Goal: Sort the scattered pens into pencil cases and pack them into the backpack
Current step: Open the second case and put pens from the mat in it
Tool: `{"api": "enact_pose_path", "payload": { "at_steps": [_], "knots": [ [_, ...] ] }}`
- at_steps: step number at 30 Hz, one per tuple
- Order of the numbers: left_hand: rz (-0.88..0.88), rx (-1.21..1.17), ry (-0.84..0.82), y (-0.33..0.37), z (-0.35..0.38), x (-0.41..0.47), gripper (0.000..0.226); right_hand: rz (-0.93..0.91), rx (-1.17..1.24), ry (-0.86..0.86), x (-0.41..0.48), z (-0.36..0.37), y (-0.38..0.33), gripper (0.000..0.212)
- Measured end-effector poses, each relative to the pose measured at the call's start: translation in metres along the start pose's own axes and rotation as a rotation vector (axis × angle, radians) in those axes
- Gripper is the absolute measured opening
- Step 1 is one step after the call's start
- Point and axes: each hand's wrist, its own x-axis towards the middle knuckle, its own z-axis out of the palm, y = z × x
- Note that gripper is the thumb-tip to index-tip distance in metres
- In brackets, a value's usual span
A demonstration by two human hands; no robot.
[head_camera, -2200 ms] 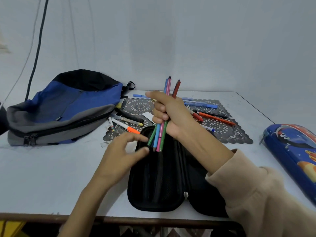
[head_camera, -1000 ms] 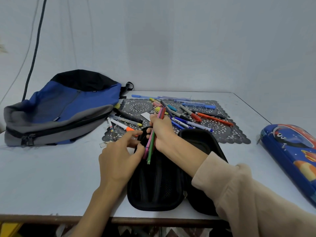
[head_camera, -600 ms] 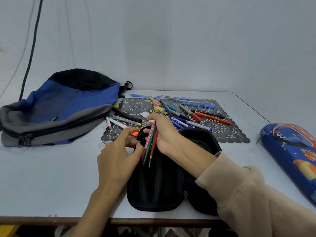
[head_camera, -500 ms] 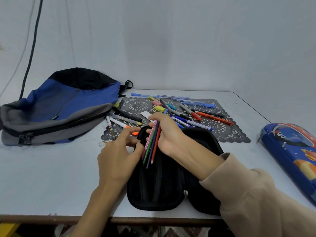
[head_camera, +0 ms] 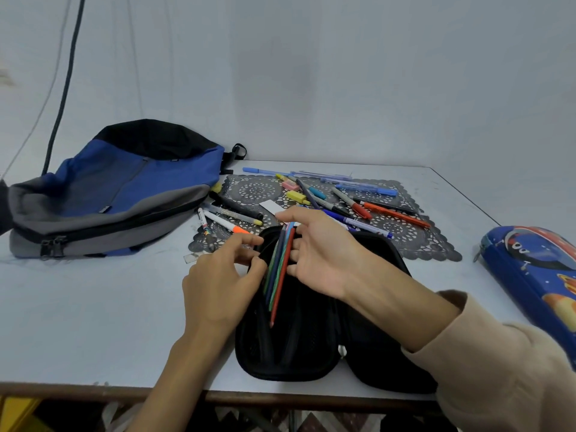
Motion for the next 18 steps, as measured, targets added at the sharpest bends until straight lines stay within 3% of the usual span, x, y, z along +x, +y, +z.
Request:
{"api": "enact_pose_path", "payload": {
  "at_steps": [4,9,16,18],
  "knots": [
    [0.011,-0.005,0.014,-0.001,0.0,0.0,0.023,-0.055,-0.05,0.005,-0.007,-0.005,-0.007,0.039],
    [0.017,-0.01,0.008,0.0,0.0,0.0,0.023,-0.271,-0.144,0.059,0.01,-0.014,-0.032,0.046],
    [0.009,-0.019,0.009,0.0,-0.001,-0.001,0.023,-0.498,-1.363,0.197,0.065,-0.025,-0.036,0.03],
    [0.014,-0.015,0.007,0.0,-0.001,-0.001,0.023,-0.511,-1.509,0.221,0.072,-0.025,-0.033,0.026]
  ]
}}
